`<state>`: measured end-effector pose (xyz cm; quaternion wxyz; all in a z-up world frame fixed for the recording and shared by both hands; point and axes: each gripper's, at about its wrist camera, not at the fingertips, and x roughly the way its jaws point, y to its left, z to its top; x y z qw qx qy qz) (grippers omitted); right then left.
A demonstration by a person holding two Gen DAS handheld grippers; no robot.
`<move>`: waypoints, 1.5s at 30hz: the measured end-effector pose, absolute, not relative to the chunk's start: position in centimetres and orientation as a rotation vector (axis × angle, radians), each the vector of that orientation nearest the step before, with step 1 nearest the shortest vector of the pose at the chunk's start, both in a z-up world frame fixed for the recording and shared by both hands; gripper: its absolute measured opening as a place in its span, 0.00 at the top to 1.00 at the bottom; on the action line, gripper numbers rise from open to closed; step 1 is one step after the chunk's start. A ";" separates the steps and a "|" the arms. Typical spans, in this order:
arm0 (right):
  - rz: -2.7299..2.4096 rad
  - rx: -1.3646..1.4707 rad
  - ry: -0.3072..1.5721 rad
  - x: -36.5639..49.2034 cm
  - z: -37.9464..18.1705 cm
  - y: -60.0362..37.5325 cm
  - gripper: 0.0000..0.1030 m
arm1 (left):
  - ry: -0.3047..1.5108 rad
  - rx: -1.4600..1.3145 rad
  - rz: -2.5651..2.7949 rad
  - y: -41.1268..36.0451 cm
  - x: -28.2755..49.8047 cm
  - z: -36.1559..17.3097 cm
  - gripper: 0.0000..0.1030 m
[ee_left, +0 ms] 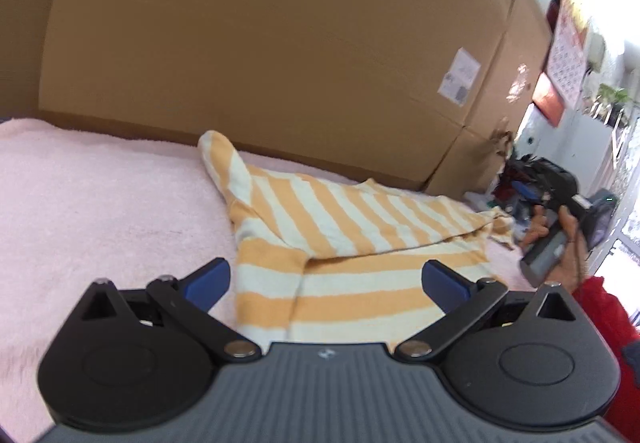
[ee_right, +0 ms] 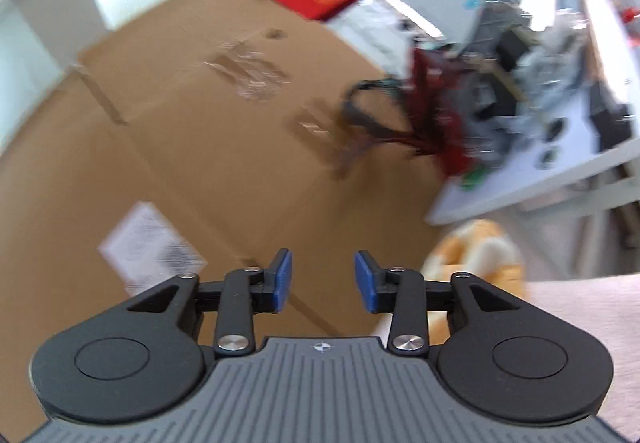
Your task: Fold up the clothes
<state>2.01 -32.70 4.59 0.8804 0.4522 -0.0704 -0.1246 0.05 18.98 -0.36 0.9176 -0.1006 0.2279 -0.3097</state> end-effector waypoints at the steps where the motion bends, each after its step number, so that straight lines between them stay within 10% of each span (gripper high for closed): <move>1: -0.172 0.957 -0.154 2.2 4.7 -32.6 0.59 | 0.451 -0.198 -0.636 19.4 -2.0 -0.3 0.01; 16: 0.775 0.907 0.482 9.8 4.4 -22.8 0.51 | 0.584 -0.404 -0.278 23.6 -17.4 -2.0 0.02; 28: 0.783 0.880 0.419 6.8 4.2 -22.7 0.28 | 0.636 -0.450 -0.353 24.6 -18.0 -5.9 0.05; 35: 0.704 0.660 0.424 6.1 4.9 -20.4 0.59 | 0.571 -0.451 -0.481 26.5 -17.1 -7.2 0.23; 41: 0.640 0.564 0.537 4.9 4.9 -17.4 0.60 | 0.557 -0.464 -0.584 27.8 -16.5 -8.5 0.65; 45: 0.573 0.607 0.703 5.4 3.8 -14.1 0.60 | 0.533 -0.460 -0.610 28.3 -16.6 -8.7 0.69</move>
